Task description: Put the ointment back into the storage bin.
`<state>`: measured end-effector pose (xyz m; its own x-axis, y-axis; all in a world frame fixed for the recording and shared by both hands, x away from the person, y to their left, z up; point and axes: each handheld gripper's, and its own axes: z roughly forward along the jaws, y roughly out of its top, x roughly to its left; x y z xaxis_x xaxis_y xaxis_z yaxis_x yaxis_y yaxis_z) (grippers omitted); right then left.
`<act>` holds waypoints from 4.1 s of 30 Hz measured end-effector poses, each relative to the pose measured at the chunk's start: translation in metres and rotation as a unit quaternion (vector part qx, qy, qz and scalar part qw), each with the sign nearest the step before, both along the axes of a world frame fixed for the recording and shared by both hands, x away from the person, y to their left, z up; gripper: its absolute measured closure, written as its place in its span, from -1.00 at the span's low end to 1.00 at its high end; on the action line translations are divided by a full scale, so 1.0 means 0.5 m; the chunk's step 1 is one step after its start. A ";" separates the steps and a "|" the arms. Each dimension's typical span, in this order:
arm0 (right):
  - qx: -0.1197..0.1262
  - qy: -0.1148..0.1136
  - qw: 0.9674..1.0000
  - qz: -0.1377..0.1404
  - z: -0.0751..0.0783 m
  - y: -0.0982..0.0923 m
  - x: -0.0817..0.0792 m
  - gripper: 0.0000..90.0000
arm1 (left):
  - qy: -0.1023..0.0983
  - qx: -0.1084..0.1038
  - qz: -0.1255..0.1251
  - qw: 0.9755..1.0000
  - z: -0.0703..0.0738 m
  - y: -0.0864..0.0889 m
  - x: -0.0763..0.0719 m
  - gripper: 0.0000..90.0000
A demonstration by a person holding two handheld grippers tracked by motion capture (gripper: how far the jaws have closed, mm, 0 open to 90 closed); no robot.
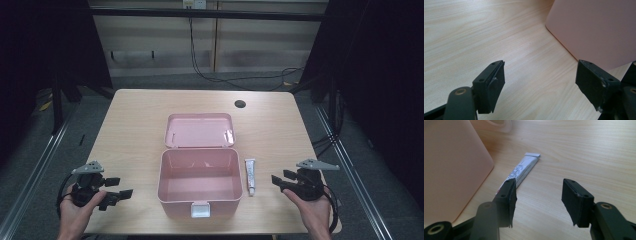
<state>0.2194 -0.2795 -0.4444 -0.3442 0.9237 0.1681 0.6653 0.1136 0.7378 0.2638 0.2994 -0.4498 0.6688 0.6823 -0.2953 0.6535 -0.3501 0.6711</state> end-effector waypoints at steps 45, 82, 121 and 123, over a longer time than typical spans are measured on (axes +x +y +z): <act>-0.040 0.238 0.969 0.052 0.024 0.119 0.148 0.07 | 0.003 0.000 0.008 1.000 -0.003 0.004 0.000 -0.48; -0.118 0.339 0.933 0.015 -0.044 0.178 0.210 0.50 | 0.001 -0.002 0.010 1.000 -0.002 0.007 0.000 -0.48; -0.143 0.318 0.931 0.107 0.012 0.144 0.203 0.59 | 0.002 -0.002 0.010 1.000 -0.002 0.007 0.000 -0.48; -0.144 0.320 0.930 0.111 0.016 0.142 0.202 0.59 | 0.001 -0.001 0.010 1.000 -0.002 0.007 0.000 -0.48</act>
